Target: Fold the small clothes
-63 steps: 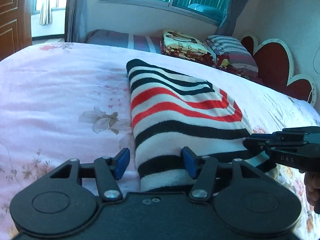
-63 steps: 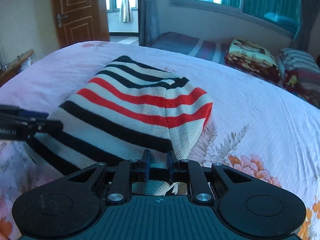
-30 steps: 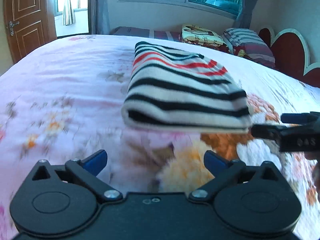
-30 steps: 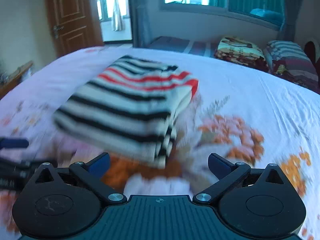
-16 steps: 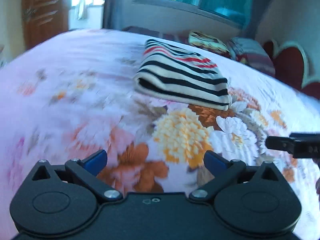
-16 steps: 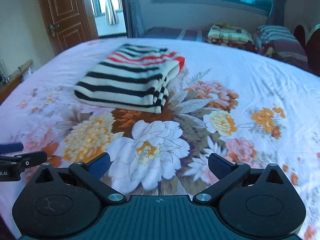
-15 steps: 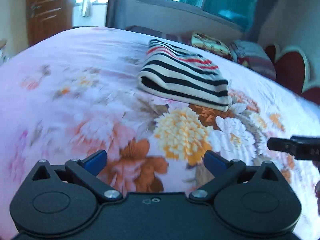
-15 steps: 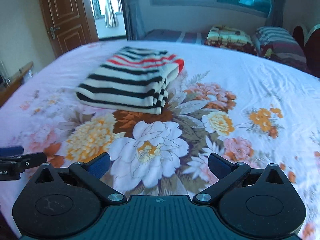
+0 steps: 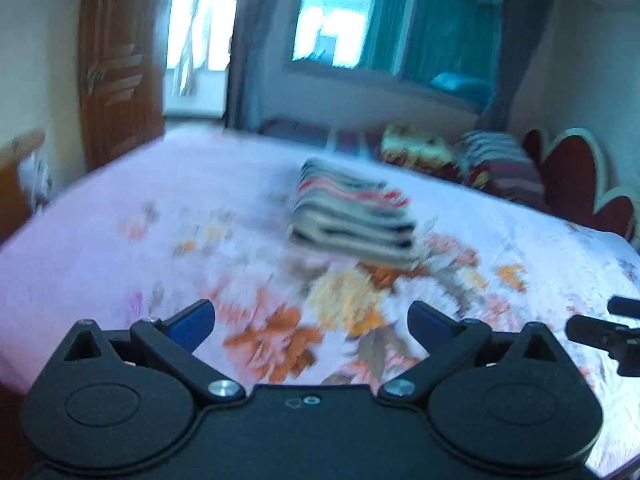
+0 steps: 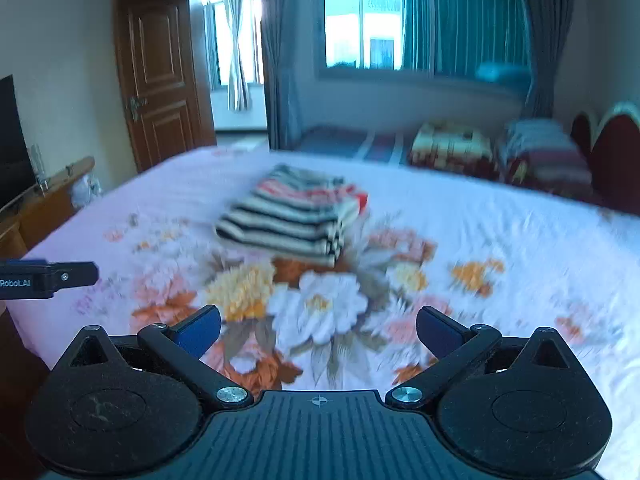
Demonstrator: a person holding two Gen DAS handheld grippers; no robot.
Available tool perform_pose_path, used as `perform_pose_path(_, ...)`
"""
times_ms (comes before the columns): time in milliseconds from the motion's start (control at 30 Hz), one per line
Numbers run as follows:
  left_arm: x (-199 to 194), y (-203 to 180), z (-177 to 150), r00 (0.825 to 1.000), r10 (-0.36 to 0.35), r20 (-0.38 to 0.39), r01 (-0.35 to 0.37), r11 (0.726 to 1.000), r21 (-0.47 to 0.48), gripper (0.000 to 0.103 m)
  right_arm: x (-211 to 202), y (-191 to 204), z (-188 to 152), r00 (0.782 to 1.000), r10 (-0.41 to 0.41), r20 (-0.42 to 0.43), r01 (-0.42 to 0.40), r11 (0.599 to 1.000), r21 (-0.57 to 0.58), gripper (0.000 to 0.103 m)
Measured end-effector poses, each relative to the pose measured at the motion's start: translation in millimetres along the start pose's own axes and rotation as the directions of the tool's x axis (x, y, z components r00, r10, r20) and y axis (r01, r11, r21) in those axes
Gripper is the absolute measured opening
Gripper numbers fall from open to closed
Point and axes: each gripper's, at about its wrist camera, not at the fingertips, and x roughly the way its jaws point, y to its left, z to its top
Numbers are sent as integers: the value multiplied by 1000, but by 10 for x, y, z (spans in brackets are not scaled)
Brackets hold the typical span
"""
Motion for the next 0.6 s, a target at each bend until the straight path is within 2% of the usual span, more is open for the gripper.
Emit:
perform_pose_path(100,-181,-195,60,999,-5,38,2,997,71,102,-256,34,59,998,-33,57,35,999,-32,103)
perform_pose_path(200,-321,-324,62,997,-17,71,11,996,91,102,-429,-2,71,994,-50,95,52,998,-19,103)
perform_pose_path(400,-477,-497,23,993,-3,114,-11,993,120,102,-613,-96,36,993,-54,109,54,999,1,103)
perform_pose_path(600,-495,-578,8,992,-23,120,8,992,125,102,-659,-117,-2,993,-55,107,57,998,-7,103)
